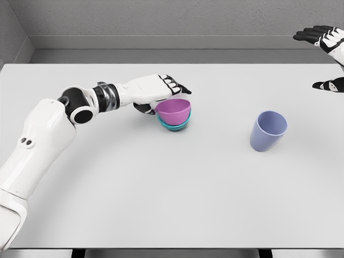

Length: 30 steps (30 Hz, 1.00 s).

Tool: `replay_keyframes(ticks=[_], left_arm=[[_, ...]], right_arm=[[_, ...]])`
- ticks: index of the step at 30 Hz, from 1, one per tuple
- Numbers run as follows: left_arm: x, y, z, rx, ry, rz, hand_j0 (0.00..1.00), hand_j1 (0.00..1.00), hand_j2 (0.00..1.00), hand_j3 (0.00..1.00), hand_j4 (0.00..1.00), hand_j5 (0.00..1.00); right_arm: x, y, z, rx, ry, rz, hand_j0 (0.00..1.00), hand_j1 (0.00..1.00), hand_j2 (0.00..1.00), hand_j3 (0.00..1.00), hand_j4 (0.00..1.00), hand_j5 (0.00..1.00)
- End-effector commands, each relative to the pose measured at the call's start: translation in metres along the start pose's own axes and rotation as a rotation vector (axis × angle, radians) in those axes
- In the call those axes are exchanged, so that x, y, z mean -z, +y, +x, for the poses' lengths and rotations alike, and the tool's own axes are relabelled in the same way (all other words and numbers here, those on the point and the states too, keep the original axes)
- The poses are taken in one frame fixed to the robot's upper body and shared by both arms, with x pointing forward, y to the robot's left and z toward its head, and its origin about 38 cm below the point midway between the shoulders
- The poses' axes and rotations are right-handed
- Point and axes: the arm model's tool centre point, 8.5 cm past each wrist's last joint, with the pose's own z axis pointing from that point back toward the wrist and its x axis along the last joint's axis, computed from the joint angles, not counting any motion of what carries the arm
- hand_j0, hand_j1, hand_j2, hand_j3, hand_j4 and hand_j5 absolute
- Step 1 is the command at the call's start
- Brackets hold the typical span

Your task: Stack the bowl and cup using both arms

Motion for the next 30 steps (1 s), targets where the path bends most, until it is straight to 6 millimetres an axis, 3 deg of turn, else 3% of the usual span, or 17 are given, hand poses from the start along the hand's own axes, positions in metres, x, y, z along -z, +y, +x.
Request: replay_keyframes(ticks=[1,6,8,11,13,16,18,20,23,27,29,30], left_arm=[[-0.001,0.001,-0.001,-0.005,0.003,0.005,1.0,1.0,1.0,1.0,1.0,1.0],[-0.004,0.001,-0.004,-0.007,0.009,0.008,1.0,1.0,1.0,1.0,1.0,1.0],[-0.016,0.007,-0.014,-0.008,0.029,0.02,1.0,1.0,1.0,1.0,1.0,1.0],[-0.083,0.008,-0.056,-0.038,0.118,0.019,1.0,1.0,1.0,1.0,1.0,1.0],[-0.149,0.007,-0.083,-0.082,0.195,0.021,1.0,1.0,1.0,1.0,1.0,1.0],[-0.229,0.01,-0.111,-0.123,0.314,0.008,1.0,1.0,1.0,1.0,1.0,1.0],[-0.273,-0.005,-0.118,-0.178,0.375,-0.017,1.0,1.0,1.0,1.0,1.0,1.0],[-0.296,-0.019,-0.118,-0.212,0.406,-0.046,1.0,1.0,1.0,1.0,1.0,1.0],[-0.296,-0.031,-0.114,-0.233,0.403,-0.061,1.0,1.0,1.0,1.0,1.0,1.0],[-0.292,-0.027,-0.111,-0.227,0.387,-0.048,1.0,1.0,1.0,1.0,1.0,1.0],[-0.273,-0.028,-0.095,-0.215,0.32,-0.048,1.0,1.0,1.0,1.0,1.0,1.0],[-0.264,-0.031,-0.086,-0.209,0.287,-0.055,1.0,1.0,1.0,1.0,1.0,1.0]], right_arm=[[0.0,-0.001,0.0,0.005,0.001,-0.004,1.0,1.0,1.0,1.0,1.0,1.0],[0.0,-0.001,0.0,0.005,0.001,-0.004,1.0,1.0,1.0,1.0,1.0,1.0],[-0.001,-0.001,-0.001,0.004,0.003,-0.005,1.0,1.0,1.0,1.0,1.0,1.0],[-0.001,-0.002,-0.001,0.003,0.005,-0.007,1.0,1.0,1.0,1.0,1.0,1.0],[-0.002,-0.003,-0.002,0.0,0.008,-0.005,1.0,1.0,1.0,1.0,1.0,1.0],[-0.005,-0.002,-0.003,-0.003,0.015,0.009,1.0,1.0,1.0,1.0,1.0,1.0],[-0.006,-0.004,-0.003,-0.009,0.015,0.016,1.0,1.0,1.0,1.0,1.0,1.0],[-0.007,-0.006,-0.002,-0.018,0.014,0.022,1.0,1.0,1.0,1.0,1.0,1.0],[-0.008,-0.013,-0.006,-0.05,0.024,0.046,1.0,1.0,1.0,1.0,1.0,1.0],[-0.003,-0.029,-0.008,-0.153,0.042,0.383,1.0,1.0,1.0,1.0,1.0,1.0],[0.01,-0.034,-0.003,-0.169,0.015,0.373,1.0,1.0,1.0,1.0,1.0,1.0],[0.026,-0.025,0.002,-0.164,-0.022,0.388,1.0,1.0,1.0,1.0,1.0,1.0]])
